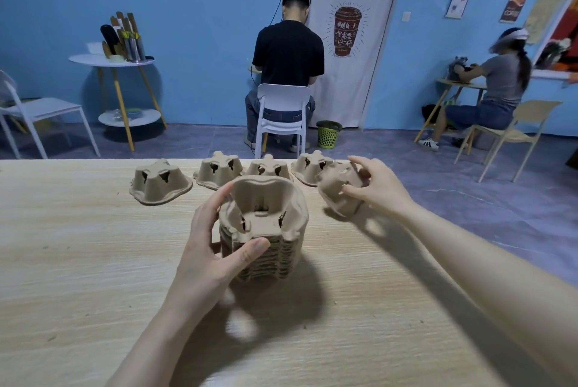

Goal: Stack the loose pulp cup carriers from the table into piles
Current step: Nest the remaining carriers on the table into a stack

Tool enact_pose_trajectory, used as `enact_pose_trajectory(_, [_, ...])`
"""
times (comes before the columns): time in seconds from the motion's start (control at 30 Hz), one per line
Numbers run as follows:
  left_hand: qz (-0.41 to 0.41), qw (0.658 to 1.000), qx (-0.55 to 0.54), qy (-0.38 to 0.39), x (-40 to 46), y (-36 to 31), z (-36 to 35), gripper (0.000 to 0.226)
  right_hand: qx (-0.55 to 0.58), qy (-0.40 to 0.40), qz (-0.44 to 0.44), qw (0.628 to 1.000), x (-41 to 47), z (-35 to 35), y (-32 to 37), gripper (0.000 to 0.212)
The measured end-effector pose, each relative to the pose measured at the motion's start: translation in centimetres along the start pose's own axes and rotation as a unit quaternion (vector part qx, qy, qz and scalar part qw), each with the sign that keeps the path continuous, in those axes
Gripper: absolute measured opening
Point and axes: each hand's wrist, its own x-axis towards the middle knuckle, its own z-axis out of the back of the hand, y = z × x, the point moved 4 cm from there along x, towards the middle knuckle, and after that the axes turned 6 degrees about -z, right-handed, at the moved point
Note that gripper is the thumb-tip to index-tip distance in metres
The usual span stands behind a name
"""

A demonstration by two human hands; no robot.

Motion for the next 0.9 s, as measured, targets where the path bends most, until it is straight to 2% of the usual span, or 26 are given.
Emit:
enact_pose_trajectory(0.1, [-0.004,1.0,-0.001,0.001,0.0,-0.2,0.0,0.078,0.053,0.02,0.049,0.997,-2.6,-0.6,1.5,0.081])
enact_pose_trajectory(0.23, [-0.001,1.0,-0.004,0.002,0.0,-0.3,0.0,0.076,-0.031,0.029,0.103,0.994,-4.2,-0.7,1.7,0.093])
enact_pose_trajectory(0.37, [0.004,1.0,-0.006,0.001,0.0,-0.4,0.0,0.075,-0.096,0.075,0.067,0.99,-4.9,0.7,1.5,0.099])
enact_pose_trajectory(0.47, [0.001,1.0,-0.002,0.002,0.0,-0.6,-0.1,0.077,-0.101,0.067,0.065,0.99,-5.4,1.5,1.2,0.087])
enact_pose_trajectory(0.67, [-0.001,1.0,-0.008,-0.001,0.0,-0.4,-0.1,0.078,-0.24,-0.014,0.056,0.969,-6.6,2.4,2.0,0.077])
enact_pose_trajectory(0.73, [0.002,1.0,-0.009,-0.001,0.0,-0.3,-0.1,0.08,-0.198,-0.023,0.046,0.979,-7.0,2.3,1.8,0.071])
enact_pose_trajectory(0.8, [0.003,1.0,-0.007,-0.001,0.0,-0.3,0.0,0.081,-0.039,-0.012,0.025,0.999,-7.4,2.3,1.7,0.067])
enact_pose_trajectory(0.87, [0.002,1.0,-0.003,-0.003,-0.1,-0.4,0.0,0.08,0.138,0.027,0.012,0.99,-7.9,1.8,2.1,0.065])
enact_pose_trajectory(0.9, [0.002,1.0,-0.001,-0.004,0.0,-0.5,0.0,0.079,0.182,0.046,0.012,0.982,-8.2,1.4,2.1,0.065])
